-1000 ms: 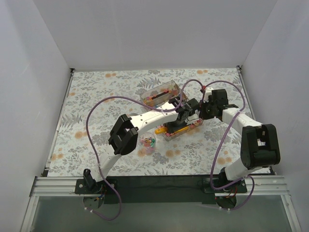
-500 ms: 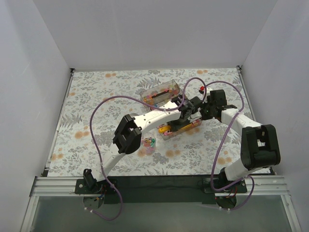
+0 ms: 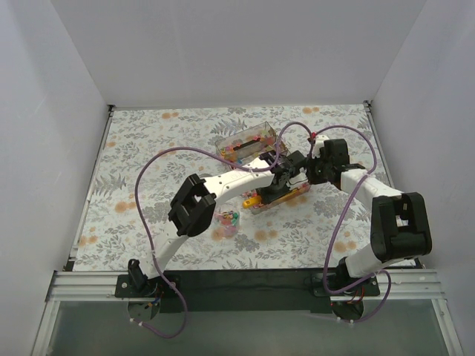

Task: Pack the candies
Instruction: Scoop the fake candies from the storage box.

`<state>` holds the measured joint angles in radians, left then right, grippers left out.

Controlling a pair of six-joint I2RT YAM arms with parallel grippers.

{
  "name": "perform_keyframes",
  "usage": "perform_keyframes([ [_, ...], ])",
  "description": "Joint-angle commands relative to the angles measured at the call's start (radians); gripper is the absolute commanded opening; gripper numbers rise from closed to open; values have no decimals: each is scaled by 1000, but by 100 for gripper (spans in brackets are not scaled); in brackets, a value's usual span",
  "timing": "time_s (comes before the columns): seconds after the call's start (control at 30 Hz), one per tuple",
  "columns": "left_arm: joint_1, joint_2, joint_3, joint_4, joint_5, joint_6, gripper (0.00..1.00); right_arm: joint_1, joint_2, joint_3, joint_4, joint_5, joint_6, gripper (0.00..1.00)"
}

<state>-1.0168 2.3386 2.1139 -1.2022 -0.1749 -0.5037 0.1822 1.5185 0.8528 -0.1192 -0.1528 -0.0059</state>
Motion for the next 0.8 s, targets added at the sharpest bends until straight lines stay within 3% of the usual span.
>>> perform_keyframes([
  [0.0, -14, -42, -95, 329, 120, 7, 0, 10, -4, -35, 30, -85, 63, 4],
  [0.2, 11, -174, -267, 509, 115, -22, 0, -9, 5, -57, 56, -91, 61, 6],
  [0.37, 20, -271, -361, 618, 121, -44, 0, -23, -11, -58, 58, -90, 61, 14],
  [0.77, 26, -343, -453, 667, 66, -42, 0, -29, -75, -54, 47, -73, 66, 32],
])
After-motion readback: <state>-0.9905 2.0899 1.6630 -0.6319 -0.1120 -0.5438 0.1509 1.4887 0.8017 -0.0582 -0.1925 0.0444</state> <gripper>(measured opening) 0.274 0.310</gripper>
